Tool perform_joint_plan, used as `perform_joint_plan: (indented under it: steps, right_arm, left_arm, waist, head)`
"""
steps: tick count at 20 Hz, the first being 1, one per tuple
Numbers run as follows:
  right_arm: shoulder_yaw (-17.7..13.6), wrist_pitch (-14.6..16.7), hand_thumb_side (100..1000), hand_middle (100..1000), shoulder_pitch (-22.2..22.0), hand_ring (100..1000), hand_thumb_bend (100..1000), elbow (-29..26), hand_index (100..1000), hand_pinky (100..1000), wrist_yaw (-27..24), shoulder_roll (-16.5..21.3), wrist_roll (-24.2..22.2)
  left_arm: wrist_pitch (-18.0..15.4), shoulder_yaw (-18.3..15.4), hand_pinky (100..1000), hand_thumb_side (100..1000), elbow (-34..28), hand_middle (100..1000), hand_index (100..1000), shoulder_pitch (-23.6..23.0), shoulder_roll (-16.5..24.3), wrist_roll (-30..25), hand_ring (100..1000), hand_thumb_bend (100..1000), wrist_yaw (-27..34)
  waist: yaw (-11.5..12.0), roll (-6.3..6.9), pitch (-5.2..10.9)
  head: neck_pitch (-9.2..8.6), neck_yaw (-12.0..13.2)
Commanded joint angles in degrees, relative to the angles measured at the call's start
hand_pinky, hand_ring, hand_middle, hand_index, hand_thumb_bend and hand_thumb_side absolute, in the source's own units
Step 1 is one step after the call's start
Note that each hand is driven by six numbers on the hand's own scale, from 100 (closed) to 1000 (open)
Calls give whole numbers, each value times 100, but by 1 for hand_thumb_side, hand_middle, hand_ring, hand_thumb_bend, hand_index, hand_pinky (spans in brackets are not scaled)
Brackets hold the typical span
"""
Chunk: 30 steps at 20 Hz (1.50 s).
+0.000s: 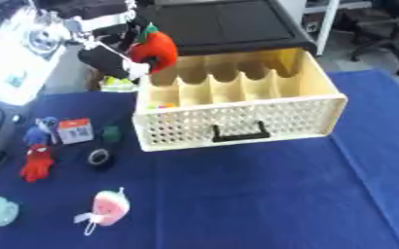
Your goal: Pick up objects from table and place into drawer.
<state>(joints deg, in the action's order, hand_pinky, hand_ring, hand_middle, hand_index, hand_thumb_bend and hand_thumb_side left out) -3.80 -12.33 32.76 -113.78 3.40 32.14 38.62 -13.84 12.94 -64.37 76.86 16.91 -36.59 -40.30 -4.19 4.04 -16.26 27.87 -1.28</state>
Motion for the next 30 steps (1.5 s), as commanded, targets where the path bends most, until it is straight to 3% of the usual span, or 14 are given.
perform_joint_plan:
  steps: [1, 4, 8, 9, 13, 15, 19, 30]
  right_arm:
    - [-28, 2, 1000, 432, 76, 521, 100, -81, 733, 775, -29, 85, 20]
    - [-21, 9, 1000, 432, 91, 521, 100, -81, 732, 774, -33, 78, 15]
    - [-36, 17, 1000, 431, 89, 520, 100, -81, 731, 771, -33, 69, 27]
    - [-39, 16, 1000, 431, 86, 519, 100, -81, 731, 770, -34, 69, 31]
    - [-46, 20, 1000, 430, 79, 519, 100, -81, 730, 768, -41, 66, 41]
    - [-43, 28, 1000, 430, 83, 519, 100, -81, 730, 768, -47, 61, 39]
    - [-49, 37, 1000, 429, 76, 519, 100, -81, 729, 767, -57, 57, 44]
    - [-46, 41, 1000, 428, 67, 518, 100, -81, 725, 766, -87, 43, 37]
  left_arm:
    - [-58, 15, 100, 250, -48, 418, 493, 188, 22, -7, 321, 100, 0]
    - [-94, 33, 100, 248, -10, 460, 547, 185, -25, 16, 384, 100, -46]
    - [-262, 57, 247, 244, 33, 582, 733, 179, -60, 47, 527, 100, -121]
    - [-323, 60, 307, 328, 34, 627, 789, 175, -60, 46, 571, 100, -139]
    - [-598, 62, 467, 502, 49, 753, 899, 154, -55, 1, 693, 100, -200]
    - [-720, 55, 491, 592, 59, 769, 920, 149, -50, 4, 714, 100, -271]
    - [-890, 35, 527, 728, 103, 806, 953, 133, -55, 20, 747, 219, -370]
    - [-951, 2, 588, 772, 88, 858, 999, 112, -44, 146, 793, 280, -498]
  waist:
    - [0, -24, 102]
    - [-6, -12, 89]
    - [-13, 2, 77]
    - [-10, 5, 75]
    - [-2, 15, 72]
    - [-1, 21, 72]
    - [-1, 28, 75]
    - [1, 33, 89]
  head:
    - [-10, 21]
    - [-11, 35]
    - [1, 46]
    - [8, 47]
    - [19, 44]
    - [26, 51]
    - [45, 51]
    - [47, 28]
